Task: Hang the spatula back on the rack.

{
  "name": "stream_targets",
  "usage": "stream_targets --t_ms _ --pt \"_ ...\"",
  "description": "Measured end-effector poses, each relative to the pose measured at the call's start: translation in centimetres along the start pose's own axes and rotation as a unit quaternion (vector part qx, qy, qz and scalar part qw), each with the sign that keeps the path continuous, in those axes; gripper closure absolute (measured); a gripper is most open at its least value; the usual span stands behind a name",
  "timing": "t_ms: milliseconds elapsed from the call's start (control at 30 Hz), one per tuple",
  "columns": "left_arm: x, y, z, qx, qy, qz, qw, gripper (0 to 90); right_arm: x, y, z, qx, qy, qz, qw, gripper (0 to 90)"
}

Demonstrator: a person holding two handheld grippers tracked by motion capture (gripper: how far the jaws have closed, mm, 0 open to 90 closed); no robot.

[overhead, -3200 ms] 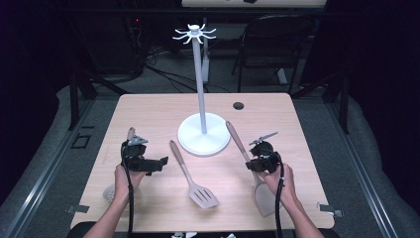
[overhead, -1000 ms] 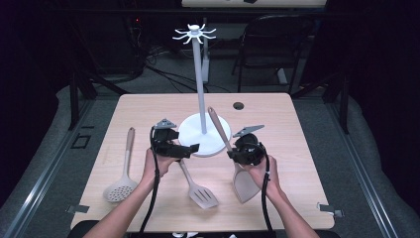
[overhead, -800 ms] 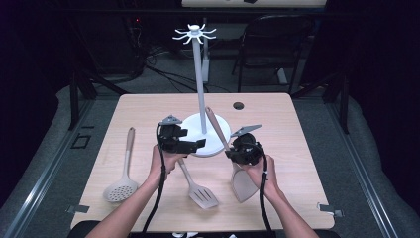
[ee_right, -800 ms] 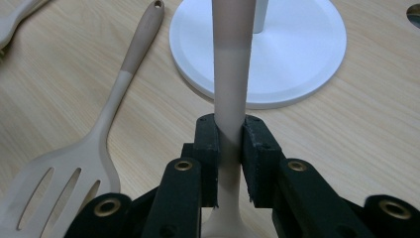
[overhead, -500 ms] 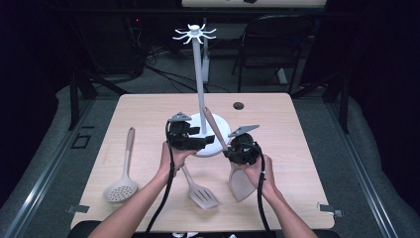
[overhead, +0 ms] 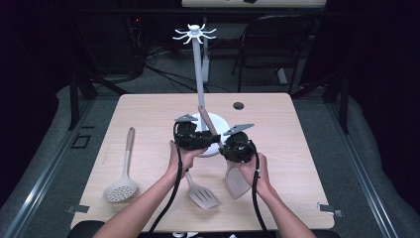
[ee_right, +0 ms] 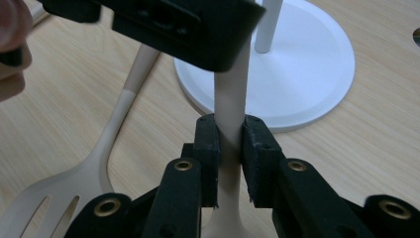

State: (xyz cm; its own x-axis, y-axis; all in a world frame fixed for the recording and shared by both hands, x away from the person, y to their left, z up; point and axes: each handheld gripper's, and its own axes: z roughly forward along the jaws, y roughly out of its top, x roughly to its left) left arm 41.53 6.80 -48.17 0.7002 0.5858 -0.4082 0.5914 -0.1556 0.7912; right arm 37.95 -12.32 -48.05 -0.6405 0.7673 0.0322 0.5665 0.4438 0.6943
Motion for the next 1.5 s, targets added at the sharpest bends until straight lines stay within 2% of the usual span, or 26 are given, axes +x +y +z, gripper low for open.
stream_targets --t_ms 167,333,567,600,633,767,800,867,900,933,1000,1133,1200,1233,1267,1500 --pt "0.1 0.0 0.2 0.003 0.000 0.003 1.0000 64.4 0.1 0.0 0.1 -0.002 -0.001 -0.002 1.0000 78.3" --pt "0.1 0.1 0.3 0.000 0.000 0.004 1.0000 65.5 0.0 0.0 0.1 -0.004 -0.002 0.000 1.0000 77.9" --pt "0.1 0.6 0.1 -0.001 -0.019 -0.009 0.9998 69.3 -0.2 0.0 -0.4 -0.013 0.003 0.001 0.9999 74.0" --pt "0.1 0.9 -0.1 -0.004 -0.034 -0.017 0.9993 70.3 -0.1 0.0 -0.6 -0.018 0.007 0.004 0.9998 70.1" --pt "0.0 1.1 -0.2 -0.005 -0.038 -0.016 0.9991 71.1 -0.1 -0.1 -0.8 -0.018 0.009 0.003 0.9998 68.4" --pt "-0.3 1.7 -0.4 -0.008 -0.047 -0.009 0.9988 72.9 0.1 -0.1 -1.3 -0.017 0.012 0.000 0.9998 61.5" --pt "-0.4 2.0 -0.5 -0.012 -0.050 -0.005 0.9987 73.9 0.1 -0.2 -1.6 -0.020 0.013 0.003 0.9997 54.1" --pt "-0.5 2.4 -0.7 -0.014 -0.051 -0.003 0.9986 74.6 -0.1 -0.3 -1.9 -0.016 0.016 0.006 0.9997 47.9" --pt "-0.5 2.4 -0.7 -0.014 -0.051 -0.003 0.9986 75.0 -0.1 -0.3 -1.9 -0.016 0.016 0.006 0.9997 47.9" --pt "-0.5 2.7 -0.9 -0.015 -0.054 -0.002 0.9984 75.3 -0.4 -0.5 -2.1 -0.020 0.019 0.010 0.9996 41.7" --pt "-0.6 3.0 -1.1 -0.018 -0.054 0.001 0.9984 75.9 -0.7 -0.6 -2.3 -0.021 0.019 0.011 0.9995 35.6" --pt "-0.6 3.5 -1.5 -0.019 -0.051 0.011 0.9984 76.5 -1.1 -0.9 -2.7 -0.023 0.022 0.014 0.9994 29.1" --pt "-0.8 4.1 -2.0 -0.020 -0.045 0.024 0.9985 76.5 -1.3 -0.9 -2.8 -0.024 0.021 0.015 0.9994 25.7" --pt "-0.8 4.1 -2.0 -0.020 -0.045 0.024 0.9985 76.4 -1.3 -0.9 -2.8 -0.024 0.021 0.015 0.9994 25.7" --pt "-0.8 4.4 -2.3 -0.021 -0.040 0.036 0.9983 76.5 -1.4 -1.0 -2.8 -0.024 0.016 0.018 0.9994 21.7" --pt "-0.8 5.4 -3.0 -0.022 -0.035 0.058 0.9975 76.5 -1.7 -1.2 -2.7 -0.022 0.014 0.021 0.9995 15.7"
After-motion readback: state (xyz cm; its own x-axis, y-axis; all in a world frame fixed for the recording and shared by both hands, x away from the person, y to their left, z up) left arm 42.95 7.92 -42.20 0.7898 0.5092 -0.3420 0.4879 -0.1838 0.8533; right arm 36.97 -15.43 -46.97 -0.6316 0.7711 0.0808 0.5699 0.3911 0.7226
